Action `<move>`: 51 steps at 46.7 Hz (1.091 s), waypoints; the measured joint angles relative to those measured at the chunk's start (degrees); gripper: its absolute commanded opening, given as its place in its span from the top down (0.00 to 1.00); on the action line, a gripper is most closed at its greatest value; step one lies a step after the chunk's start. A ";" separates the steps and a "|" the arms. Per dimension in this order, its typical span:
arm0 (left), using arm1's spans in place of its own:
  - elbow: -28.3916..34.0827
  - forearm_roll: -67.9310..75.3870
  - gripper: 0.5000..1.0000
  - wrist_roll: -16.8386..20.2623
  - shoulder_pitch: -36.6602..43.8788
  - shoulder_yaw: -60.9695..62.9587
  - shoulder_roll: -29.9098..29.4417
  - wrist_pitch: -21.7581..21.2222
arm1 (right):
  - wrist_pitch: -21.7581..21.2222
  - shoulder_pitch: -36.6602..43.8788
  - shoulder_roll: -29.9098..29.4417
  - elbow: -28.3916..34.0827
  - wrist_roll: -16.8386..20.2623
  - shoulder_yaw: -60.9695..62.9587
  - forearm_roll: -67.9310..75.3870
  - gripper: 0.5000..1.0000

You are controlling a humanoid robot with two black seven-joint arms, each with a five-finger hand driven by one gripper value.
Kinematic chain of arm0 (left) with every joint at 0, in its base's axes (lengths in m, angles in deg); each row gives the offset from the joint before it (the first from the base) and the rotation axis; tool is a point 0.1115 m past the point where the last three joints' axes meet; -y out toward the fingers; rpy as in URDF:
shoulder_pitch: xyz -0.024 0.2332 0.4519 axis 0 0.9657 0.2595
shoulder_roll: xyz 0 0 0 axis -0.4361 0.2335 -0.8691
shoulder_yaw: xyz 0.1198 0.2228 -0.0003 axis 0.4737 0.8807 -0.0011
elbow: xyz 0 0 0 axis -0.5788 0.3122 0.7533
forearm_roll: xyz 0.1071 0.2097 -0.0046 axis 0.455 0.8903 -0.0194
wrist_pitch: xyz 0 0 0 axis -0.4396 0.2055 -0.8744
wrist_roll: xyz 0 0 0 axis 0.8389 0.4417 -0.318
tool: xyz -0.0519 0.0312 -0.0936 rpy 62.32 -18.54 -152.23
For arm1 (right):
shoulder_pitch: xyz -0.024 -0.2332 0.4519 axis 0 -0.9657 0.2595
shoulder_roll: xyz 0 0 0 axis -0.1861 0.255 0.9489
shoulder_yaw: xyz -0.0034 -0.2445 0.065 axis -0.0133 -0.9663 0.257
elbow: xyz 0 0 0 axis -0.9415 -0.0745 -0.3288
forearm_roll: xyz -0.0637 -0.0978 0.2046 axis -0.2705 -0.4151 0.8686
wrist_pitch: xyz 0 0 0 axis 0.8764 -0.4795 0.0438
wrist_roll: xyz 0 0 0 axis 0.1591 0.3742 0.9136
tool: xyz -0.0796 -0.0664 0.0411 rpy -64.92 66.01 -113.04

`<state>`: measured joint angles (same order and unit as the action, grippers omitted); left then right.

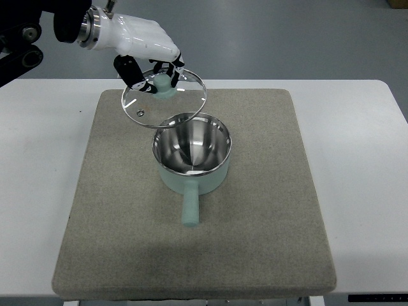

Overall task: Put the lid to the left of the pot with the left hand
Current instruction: 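Lift the glass lid up off the saucepan with the left hand, then carry the lid beside the saucepan, nearer the left hand, and lower it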

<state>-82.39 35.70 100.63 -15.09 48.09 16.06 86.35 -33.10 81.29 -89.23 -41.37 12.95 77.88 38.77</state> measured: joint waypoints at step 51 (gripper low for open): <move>9.15 10.58 1.00 -3.35 20.69 0.53 -1.29 -17.41 | 0.00 0.00 0.00 -0.03 0.03 0.00 0.00 0.15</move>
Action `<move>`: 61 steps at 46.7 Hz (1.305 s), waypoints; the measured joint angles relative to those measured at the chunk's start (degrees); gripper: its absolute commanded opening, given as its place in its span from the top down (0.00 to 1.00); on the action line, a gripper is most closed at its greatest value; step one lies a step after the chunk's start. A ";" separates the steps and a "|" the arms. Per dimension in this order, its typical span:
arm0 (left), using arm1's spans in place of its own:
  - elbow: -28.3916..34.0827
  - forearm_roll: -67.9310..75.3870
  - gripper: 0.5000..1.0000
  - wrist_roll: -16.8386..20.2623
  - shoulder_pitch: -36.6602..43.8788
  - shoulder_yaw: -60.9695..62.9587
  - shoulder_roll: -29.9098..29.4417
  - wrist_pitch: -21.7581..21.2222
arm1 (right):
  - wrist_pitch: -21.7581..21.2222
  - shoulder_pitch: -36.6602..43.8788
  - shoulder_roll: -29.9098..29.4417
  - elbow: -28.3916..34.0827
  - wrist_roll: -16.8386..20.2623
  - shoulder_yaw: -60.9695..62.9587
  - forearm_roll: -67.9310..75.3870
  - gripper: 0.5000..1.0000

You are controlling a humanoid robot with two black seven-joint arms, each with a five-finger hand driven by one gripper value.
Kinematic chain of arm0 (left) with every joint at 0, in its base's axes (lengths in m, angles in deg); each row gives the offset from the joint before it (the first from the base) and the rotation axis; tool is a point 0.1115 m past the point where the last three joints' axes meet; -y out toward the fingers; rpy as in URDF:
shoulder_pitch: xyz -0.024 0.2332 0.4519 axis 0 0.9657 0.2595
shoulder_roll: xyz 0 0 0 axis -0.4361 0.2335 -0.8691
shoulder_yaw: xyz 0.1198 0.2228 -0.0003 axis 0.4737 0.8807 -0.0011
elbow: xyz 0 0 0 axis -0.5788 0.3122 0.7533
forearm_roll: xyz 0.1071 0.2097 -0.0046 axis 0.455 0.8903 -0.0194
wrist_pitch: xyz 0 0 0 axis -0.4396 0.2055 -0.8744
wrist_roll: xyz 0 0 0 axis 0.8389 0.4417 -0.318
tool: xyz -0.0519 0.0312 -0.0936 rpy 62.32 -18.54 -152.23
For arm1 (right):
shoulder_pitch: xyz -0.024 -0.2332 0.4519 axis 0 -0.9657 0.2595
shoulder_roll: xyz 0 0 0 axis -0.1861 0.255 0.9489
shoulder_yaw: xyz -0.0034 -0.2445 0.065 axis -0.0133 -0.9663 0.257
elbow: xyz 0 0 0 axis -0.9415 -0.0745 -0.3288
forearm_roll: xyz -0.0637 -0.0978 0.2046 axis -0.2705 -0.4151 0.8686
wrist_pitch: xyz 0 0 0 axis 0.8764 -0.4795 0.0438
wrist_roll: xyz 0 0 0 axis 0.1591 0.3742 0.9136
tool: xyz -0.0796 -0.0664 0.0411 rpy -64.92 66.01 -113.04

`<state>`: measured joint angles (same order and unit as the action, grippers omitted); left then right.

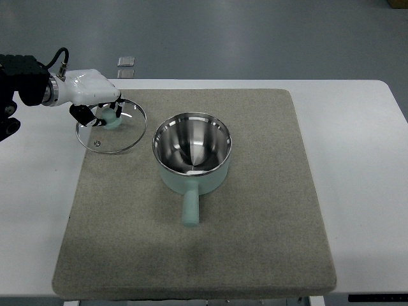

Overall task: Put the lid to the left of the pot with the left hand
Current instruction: 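Carry the lid beside the saucepan, nearer the left hand, and lower it, then open the left hand to release the lid and withdraw upward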

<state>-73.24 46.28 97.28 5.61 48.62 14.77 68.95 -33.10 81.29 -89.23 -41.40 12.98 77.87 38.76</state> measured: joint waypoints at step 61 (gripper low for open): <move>13.52 -73.56 0.01 0.18 2.32 0.55 3.07 -4.92 | 0.00 0.01 0.00 0.06 -0.05 0.01 0.00 0.15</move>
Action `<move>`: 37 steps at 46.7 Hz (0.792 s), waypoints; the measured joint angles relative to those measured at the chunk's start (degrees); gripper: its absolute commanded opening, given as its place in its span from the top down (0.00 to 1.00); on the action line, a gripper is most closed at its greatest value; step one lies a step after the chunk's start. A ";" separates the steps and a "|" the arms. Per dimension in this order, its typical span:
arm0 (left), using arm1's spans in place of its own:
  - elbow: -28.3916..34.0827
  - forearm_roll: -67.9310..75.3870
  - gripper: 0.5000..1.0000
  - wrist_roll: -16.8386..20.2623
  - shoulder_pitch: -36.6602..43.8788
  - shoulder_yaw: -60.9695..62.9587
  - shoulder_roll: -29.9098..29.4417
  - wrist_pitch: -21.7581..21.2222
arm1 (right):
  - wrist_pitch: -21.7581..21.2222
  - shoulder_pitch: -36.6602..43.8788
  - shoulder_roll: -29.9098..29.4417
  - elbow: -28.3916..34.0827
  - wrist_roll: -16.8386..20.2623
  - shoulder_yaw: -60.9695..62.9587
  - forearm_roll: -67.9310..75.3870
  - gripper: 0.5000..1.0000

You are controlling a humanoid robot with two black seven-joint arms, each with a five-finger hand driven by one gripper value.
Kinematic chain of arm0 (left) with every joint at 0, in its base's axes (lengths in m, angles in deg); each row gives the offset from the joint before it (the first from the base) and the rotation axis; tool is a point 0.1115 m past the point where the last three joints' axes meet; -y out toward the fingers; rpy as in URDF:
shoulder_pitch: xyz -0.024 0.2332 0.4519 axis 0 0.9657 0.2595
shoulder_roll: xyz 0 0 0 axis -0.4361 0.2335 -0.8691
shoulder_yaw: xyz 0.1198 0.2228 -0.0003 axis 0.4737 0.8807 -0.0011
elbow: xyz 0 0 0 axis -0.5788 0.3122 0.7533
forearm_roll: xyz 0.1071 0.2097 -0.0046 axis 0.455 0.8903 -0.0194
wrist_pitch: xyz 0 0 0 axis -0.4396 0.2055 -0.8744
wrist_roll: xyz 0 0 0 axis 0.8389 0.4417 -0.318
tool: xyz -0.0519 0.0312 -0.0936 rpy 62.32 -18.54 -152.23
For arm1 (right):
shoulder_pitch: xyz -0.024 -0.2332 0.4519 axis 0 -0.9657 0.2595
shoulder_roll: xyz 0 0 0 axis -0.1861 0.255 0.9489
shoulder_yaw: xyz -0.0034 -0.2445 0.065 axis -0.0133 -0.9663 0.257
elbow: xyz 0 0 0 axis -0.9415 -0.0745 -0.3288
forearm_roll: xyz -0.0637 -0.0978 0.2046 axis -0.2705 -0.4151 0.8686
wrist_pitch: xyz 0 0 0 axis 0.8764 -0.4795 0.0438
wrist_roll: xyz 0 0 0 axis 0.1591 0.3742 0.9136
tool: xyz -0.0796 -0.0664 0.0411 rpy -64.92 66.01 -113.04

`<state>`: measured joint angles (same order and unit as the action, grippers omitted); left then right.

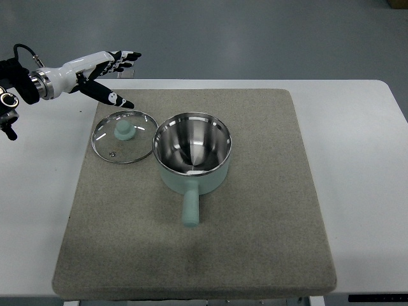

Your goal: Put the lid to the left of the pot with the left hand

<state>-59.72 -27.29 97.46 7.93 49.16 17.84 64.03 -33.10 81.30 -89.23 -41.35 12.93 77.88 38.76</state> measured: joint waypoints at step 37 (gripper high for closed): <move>2.73 -40.38 0.01 0.00 7.14 -0.68 -2.52 3.01 | 0.00 0.00 0.00 -0.02 0.02 0.00 0.01 0.15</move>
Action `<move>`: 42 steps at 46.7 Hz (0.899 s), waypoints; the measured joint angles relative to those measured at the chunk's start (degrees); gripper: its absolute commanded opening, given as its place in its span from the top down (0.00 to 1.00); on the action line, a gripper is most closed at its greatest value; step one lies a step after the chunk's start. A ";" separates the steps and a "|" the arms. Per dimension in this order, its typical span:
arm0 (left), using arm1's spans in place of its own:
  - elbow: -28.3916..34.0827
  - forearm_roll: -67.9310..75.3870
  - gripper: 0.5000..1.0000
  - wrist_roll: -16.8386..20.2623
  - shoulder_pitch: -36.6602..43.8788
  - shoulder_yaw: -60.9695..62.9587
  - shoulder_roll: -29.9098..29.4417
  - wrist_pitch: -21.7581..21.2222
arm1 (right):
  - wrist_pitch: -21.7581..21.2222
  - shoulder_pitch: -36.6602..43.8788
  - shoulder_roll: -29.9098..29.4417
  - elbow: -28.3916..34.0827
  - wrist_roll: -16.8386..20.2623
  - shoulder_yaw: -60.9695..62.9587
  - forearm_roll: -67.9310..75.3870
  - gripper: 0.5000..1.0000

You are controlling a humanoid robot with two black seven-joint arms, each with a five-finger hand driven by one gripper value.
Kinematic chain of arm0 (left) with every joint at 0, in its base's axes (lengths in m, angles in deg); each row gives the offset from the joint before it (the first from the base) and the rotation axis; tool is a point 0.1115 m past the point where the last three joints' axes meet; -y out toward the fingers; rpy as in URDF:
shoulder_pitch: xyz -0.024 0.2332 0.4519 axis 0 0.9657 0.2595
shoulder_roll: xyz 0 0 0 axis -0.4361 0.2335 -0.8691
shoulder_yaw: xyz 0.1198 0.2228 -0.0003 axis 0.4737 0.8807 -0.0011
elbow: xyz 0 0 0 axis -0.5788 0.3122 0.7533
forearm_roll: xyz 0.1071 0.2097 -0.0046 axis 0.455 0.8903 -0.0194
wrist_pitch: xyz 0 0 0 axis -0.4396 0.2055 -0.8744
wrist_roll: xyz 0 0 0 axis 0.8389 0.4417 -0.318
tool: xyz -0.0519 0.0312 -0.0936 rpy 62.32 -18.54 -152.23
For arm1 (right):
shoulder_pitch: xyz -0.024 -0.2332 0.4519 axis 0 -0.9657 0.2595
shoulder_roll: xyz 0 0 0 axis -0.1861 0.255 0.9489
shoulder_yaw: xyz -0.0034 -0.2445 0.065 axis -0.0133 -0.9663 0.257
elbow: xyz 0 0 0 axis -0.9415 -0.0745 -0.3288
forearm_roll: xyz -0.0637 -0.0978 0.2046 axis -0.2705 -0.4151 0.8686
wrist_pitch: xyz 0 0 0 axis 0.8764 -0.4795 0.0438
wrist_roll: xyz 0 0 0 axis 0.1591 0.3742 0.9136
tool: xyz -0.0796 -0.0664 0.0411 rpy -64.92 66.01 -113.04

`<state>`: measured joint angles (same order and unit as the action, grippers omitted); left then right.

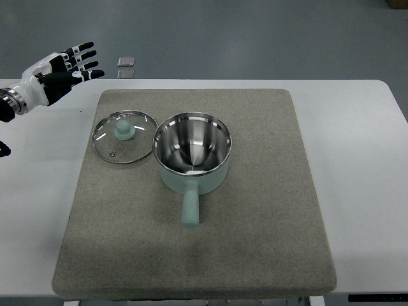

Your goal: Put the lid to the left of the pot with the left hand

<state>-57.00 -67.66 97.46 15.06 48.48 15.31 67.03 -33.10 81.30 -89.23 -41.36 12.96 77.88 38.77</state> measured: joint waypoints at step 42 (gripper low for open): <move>15.57 -18.45 0.01 -13.60 1.06 -5.87 4.48 19.34 | 0.00 0.00 0.00 -0.02 -0.03 0.02 -0.05 0.15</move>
<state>-41.43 -86.11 83.86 16.13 42.62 19.80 86.37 -33.10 81.30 -89.23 -41.38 12.93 77.90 38.72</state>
